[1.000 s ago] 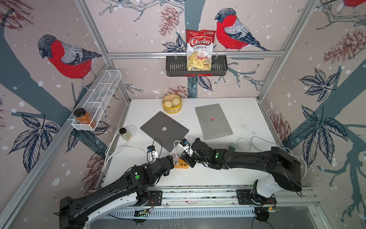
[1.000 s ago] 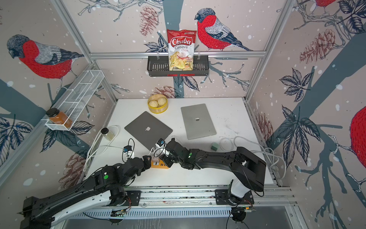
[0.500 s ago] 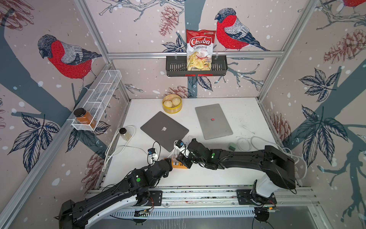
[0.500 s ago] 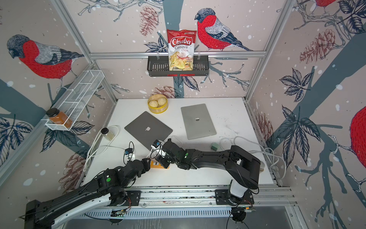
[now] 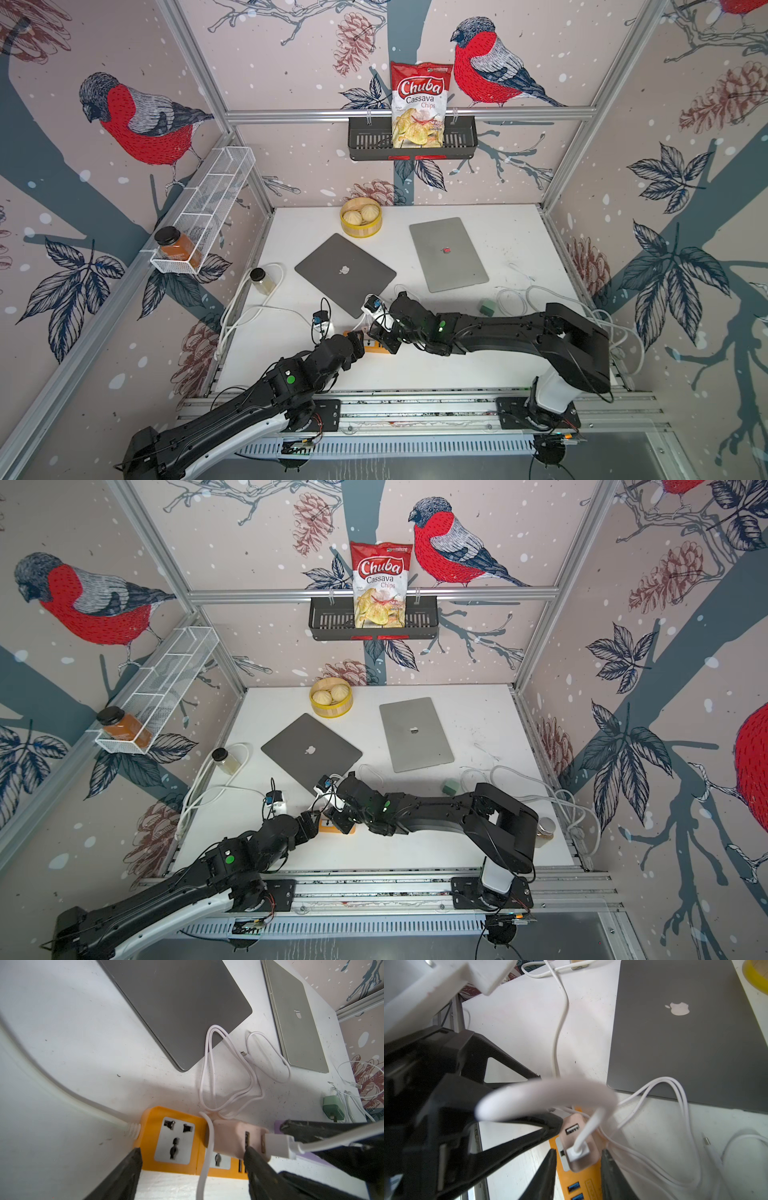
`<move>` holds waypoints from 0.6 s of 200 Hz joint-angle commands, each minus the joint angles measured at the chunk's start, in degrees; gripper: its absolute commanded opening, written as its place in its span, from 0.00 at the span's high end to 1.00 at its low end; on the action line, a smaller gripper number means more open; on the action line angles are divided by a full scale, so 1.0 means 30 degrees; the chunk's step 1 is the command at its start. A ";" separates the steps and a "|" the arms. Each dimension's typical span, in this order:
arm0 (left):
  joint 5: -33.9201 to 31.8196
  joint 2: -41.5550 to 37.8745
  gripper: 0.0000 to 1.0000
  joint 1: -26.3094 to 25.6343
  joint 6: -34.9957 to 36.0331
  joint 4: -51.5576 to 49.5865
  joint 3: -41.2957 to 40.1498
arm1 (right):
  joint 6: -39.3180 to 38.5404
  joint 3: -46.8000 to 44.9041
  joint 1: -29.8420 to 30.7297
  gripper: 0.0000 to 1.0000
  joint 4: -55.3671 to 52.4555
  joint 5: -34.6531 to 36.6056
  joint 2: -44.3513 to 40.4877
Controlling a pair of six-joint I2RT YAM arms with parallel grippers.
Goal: Unplug the laptop charger
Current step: Remove the charging cable from the plug.
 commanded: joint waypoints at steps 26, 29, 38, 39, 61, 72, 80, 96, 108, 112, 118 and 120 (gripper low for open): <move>0.0335 0.0202 0.21 0.0145 0.0474 0.0825 -0.0132 | -0.0352 0.0215 -0.0182 0.62 0.0714 -0.0237 0.0131; 0.0346 0.0203 0.22 0.0136 0.0464 0.0851 -0.0133 | -0.0383 0.0206 -0.0195 0.62 0.0724 -0.0243 0.0118; 0.0400 0.0258 0.22 0.0135 0.0458 0.0877 -0.0162 | -0.0411 0.0213 -0.0225 0.62 0.0765 -0.0291 0.0124; 0.0411 0.0266 0.21 0.0149 0.0444 0.0868 -0.0162 | -0.0412 0.0211 -0.0226 0.62 0.0770 -0.0297 0.0135; 0.0422 0.0506 0.22 0.0164 0.0488 0.0959 -0.0177 | -0.0469 0.0239 -0.0284 0.62 0.0790 -0.0302 0.0174; 0.0393 0.0588 0.22 0.0164 0.0502 0.1053 -0.0187 | -0.0501 0.0238 -0.0277 0.62 0.0834 -0.0324 0.0181; 0.0400 0.0675 0.22 0.0182 0.0493 0.1136 -0.0182 | -0.0545 0.0261 -0.0312 0.63 0.0834 -0.0386 0.0225; 0.0463 0.0948 0.22 0.0222 0.0438 0.1209 -0.0192 | -0.0585 0.0355 -0.0306 0.64 0.0717 -0.0507 0.0233; 0.0568 0.1227 0.22 0.0274 0.0378 0.1159 -0.0169 | -0.0644 0.0440 -0.0314 0.66 0.0618 -0.0537 0.0260; 0.0642 0.1315 0.22 0.0280 0.0373 0.1160 -0.0162 | -0.0647 0.0465 -0.0314 0.66 0.0601 -0.0537 0.0255; 0.0695 0.1426 0.22 0.0281 0.0314 0.1141 -0.0162 | -0.0673 0.0473 -0.0313 0.67 0.0564 -0.0580 0.0262; 0.0710 0.1441 0.21 0.0296 0.0312 0.1149 -0.0140 | -0.0676 0.0473 -0.0314 0.67 0.0540 -0.0592 0.0255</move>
